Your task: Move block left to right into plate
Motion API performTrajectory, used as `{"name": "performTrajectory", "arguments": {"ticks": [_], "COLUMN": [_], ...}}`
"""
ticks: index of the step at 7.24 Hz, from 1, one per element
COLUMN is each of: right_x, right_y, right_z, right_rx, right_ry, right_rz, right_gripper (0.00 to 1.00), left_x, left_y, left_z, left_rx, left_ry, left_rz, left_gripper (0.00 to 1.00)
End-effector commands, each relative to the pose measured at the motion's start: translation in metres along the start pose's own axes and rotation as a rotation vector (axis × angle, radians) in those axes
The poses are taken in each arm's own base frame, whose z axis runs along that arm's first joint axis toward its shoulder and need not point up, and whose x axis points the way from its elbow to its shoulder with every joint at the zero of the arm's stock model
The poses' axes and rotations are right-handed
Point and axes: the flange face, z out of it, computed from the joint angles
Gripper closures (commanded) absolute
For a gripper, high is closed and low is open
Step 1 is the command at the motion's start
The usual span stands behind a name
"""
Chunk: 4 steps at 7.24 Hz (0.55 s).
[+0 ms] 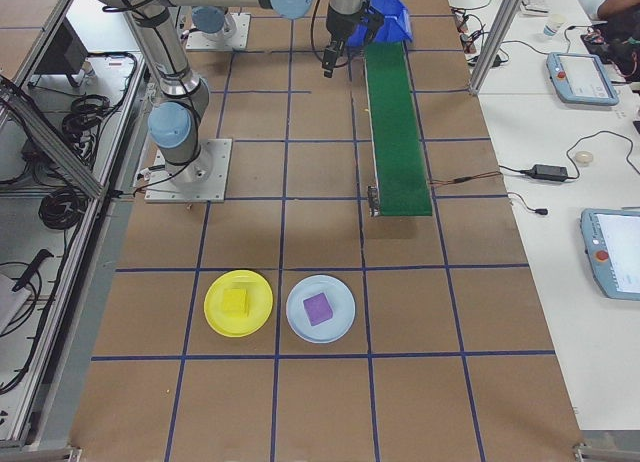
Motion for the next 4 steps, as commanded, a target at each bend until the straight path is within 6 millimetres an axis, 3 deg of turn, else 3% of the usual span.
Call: {"name": "performTrajectory", "arguments": {"ticks": [1,4], "right_x": [-0.028,-0.032], "right_y": [0.009,0.0], "right_z": [0.006,-0.005], "right_rx": [0.042,0.126], "right_ry": [0.056,0.032], "right_rz": [-0.013,-0.121], "right_gripper": [0.0,0.01], "left_x": [0.0,0.0], "left_y": [0.0,0.0], "left_z": [0.001,-0.001], "left_rx": [-0.001,0.002], "left_ry": [0.0,0.0], "left_rz": [0.0,0.0], "left_gripper": [0.0,0.0]}}
